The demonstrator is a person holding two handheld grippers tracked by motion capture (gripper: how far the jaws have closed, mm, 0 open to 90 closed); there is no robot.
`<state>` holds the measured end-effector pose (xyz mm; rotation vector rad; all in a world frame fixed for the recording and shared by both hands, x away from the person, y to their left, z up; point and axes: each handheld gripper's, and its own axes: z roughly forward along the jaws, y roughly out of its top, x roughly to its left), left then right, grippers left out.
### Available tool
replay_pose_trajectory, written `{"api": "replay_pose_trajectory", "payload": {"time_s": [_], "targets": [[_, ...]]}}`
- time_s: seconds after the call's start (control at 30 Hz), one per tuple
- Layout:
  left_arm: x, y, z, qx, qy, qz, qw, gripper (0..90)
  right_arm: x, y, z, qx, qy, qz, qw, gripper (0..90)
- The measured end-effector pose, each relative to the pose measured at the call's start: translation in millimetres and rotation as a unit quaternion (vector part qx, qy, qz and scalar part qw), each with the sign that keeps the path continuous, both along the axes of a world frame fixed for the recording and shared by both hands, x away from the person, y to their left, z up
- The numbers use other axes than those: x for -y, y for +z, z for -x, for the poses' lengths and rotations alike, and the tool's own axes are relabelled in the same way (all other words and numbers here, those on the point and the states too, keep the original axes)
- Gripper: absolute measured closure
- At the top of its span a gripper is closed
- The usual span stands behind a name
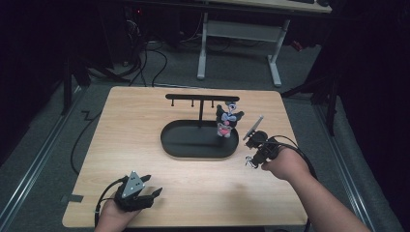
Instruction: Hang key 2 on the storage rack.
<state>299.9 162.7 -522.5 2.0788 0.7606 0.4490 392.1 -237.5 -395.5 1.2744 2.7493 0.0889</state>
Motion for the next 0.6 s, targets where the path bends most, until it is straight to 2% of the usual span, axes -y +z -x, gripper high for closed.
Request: {"api": "replay_pose_trajectory", "payload": {"time_s": [0.13,0.27,0.33,0.43,0.53,0.6], "targets": [[-0.2,1.1,-0.5,0.001,-0.001,0.002,1.0,37.7,-7.6,6.5,-7.7,0.002,0.011,0.006,0.9999,85.0],[-2.2,0.5,0.7,0.0,0.0,0.004,1.0,37.7,-18.9,15.8,-13.5,0.005,0.004,-0.001,1.0,84.9],[-4.6,0.9,1.8,0.0,0.0,0.007,1.0,37.7,-26.0,20.9,-19.1,0.007,0.015,-0.011,0.9998,85.0],[-6.3,2.1,2.5,0.0,0.003,0.007,1.0,37.7,-31.6,24.1,-22.6,0.008,0.022,-0.01,0.9997,84.9],[-7.9,2.0,5.2,0.001,0.005,0.01,0.9999,37.7,-38.8,29.7,-27.4,0.013,0.017,-0.013,0.9997,84.9],[-7.9,1.6,7.9,0.004,0.005,0.005,1.0,37.7,-44.6,33.5,-33.0,0.015,0.017,-0.021,0.9995,84.9]]}}
